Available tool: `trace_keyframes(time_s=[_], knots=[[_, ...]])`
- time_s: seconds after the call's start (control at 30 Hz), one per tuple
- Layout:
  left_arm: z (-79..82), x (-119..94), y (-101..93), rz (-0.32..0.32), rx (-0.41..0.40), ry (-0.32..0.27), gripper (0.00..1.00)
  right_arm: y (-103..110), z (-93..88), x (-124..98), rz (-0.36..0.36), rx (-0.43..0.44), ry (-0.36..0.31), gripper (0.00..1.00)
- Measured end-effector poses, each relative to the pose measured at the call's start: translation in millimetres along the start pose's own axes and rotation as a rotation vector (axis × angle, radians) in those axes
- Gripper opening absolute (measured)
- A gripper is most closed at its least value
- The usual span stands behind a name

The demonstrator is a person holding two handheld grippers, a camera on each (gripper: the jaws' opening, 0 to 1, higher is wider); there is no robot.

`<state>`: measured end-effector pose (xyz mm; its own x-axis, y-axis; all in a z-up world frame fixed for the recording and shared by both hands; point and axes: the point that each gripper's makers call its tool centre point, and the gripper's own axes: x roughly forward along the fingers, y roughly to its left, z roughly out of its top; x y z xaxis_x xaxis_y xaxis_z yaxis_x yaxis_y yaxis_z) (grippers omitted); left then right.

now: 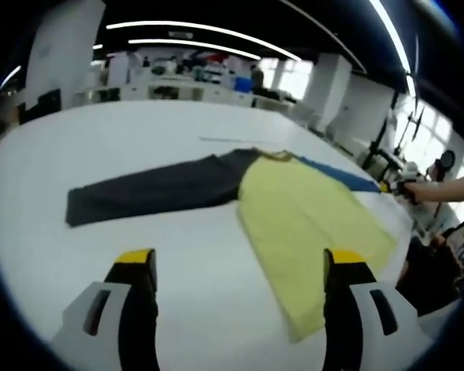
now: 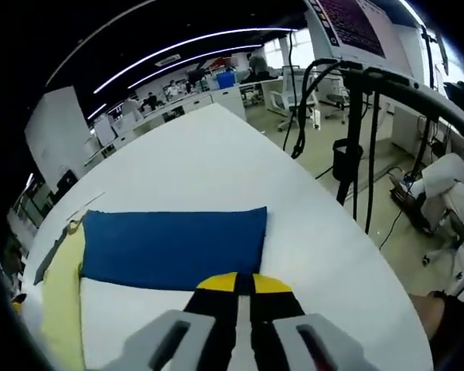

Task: Fold the garment on the visible template until the final outline fits inside the template.

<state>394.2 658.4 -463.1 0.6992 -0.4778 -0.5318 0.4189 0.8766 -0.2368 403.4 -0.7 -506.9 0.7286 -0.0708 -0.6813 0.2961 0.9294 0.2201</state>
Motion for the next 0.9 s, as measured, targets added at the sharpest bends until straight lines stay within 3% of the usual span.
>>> trace_keyframes(time_s=[0.2,0.43,0.63,0.83,0.9], knots=[[-1.2,1,-0.2,0.000,-0.012,-0.011,0.83,11,10.7,-5,0.038,-0.007,-0.009,0.00],[-0.5,1,-0.8,-0.006,-0.025,-0.036,0.82,58,41.6,-8,0.154,-0.045,-0.046,0.00],[1.8,1,1.2,-0.006,-0.035,-0.069,0.82,118,56.6,-1,0.278,-0.110,-0.064,0.00],[-0.5,-4,1.1,-0.012,-0.053,-0.090,0.81,178,58.7,11,0.396,-0.149,-0.047,0.00],[-2.1,-5,2.3,-0.009,-0.064,-0.097,0.80,207,55.1,16,0.450,-0.144,-0.043,0.00]])
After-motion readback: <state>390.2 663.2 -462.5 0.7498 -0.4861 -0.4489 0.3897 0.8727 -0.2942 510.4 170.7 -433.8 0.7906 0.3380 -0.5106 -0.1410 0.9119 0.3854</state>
